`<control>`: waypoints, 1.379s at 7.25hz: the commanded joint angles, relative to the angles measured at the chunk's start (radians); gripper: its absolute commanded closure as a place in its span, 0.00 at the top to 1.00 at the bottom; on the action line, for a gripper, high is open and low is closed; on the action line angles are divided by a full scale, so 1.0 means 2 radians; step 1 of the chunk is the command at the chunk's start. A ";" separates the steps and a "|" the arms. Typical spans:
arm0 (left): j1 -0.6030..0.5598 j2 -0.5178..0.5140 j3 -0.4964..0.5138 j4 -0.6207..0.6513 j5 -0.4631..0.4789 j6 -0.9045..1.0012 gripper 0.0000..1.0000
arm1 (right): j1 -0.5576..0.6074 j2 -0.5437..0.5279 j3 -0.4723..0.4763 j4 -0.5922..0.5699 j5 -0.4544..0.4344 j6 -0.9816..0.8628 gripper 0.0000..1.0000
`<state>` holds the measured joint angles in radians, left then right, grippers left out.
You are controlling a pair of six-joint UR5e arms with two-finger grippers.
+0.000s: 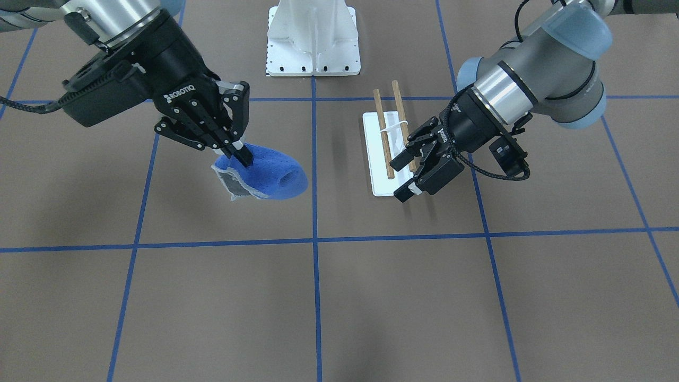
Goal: Hang towel on rack
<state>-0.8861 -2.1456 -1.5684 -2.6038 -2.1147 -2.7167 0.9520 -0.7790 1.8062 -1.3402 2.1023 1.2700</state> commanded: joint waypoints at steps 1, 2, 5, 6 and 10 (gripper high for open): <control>0.021 -0.003 0.002 -0.010 0.001 -0.037 0.97 | -0.034 0.011 0.000 0.046 -0.057 0.004 0.00; 0.025 -0.003 0.000 -0.017 0.001 -0.050 0.97 | -0.043 0.011 0.000 0.058 -0.082 0.020 0.00; 0.040 0.001 0.000 -0.058 0.002 -0.087 0.97 | -0.057 0.012 0.000 0.078 -0.108 0.028 0.00; 0.047 0.001 0.003 -0.075 0.028 -0.087 0.97 | -0.066 0.011 0.001 0.089 -0.108 0.029 0.00; 0.051 0.003 0.004 -0.086 0.036 -0.088 0.97 | -0.081 -0.014 0.040 0.101 -0.109 0.050 0.00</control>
<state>-0.7854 -2.1401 -1.5590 -2.7741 -2.0443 -2.8930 0.7941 -0.7992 1.8720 -1.1393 1.8840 1.3680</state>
